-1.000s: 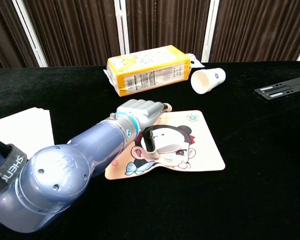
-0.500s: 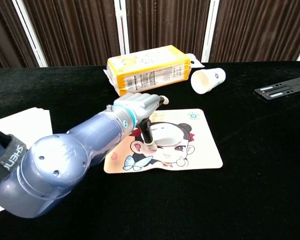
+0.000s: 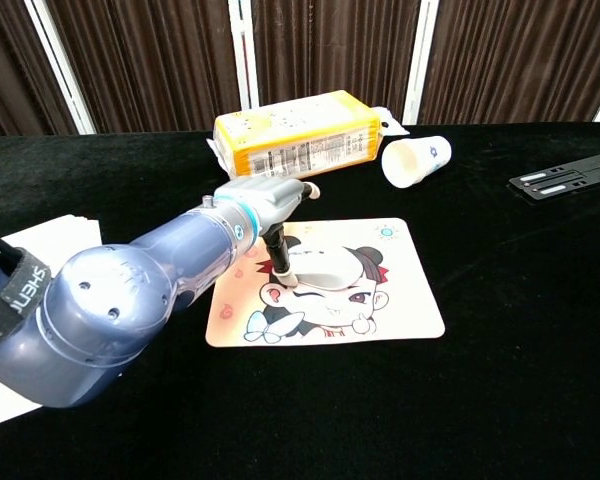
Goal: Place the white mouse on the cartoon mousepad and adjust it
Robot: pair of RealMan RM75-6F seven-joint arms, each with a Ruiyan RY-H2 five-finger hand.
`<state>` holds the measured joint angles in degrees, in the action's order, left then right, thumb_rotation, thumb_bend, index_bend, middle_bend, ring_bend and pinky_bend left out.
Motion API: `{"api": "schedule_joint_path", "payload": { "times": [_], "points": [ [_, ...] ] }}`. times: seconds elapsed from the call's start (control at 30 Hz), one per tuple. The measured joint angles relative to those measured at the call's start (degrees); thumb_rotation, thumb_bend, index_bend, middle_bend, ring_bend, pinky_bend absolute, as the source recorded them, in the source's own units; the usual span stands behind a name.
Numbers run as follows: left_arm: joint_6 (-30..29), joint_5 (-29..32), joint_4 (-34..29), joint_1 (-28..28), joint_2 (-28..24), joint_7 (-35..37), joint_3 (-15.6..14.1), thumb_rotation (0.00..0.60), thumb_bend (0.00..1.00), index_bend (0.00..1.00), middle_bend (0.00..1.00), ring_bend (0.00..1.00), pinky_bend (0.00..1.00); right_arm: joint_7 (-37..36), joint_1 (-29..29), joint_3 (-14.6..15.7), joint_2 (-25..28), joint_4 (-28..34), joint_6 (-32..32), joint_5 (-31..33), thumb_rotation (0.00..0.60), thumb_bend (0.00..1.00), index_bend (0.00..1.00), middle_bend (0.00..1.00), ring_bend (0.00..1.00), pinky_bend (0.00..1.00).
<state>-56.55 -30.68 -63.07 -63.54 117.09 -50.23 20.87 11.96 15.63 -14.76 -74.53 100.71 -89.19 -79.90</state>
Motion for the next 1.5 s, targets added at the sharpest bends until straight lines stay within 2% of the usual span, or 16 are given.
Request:
{"api": "schedule_joint_path", "payload": {
  "times": [0.8,1.5],
  "points": [
    [3.7,-0.7,7.9,-2.3,0.9,2.4,2.3,0.600,0.08,0.00,0.00,0.00,0.00,0.0,0.0,0.1,-0.3,-0.4,0.8,0.1,0.600,0.15,0.19,0.00,0.00,0.00],
    [6.6,-2.6,17.3,-6.2,4.6,4.7,4.5,0.600,0.09,0.00,0.00,0.00,0.00,-0.4,-0.1,-0.3,0.2,0.2,0.5,-0.5,0.600,0.15,0.18,0.00,0.00,0.00]
  ]
}}
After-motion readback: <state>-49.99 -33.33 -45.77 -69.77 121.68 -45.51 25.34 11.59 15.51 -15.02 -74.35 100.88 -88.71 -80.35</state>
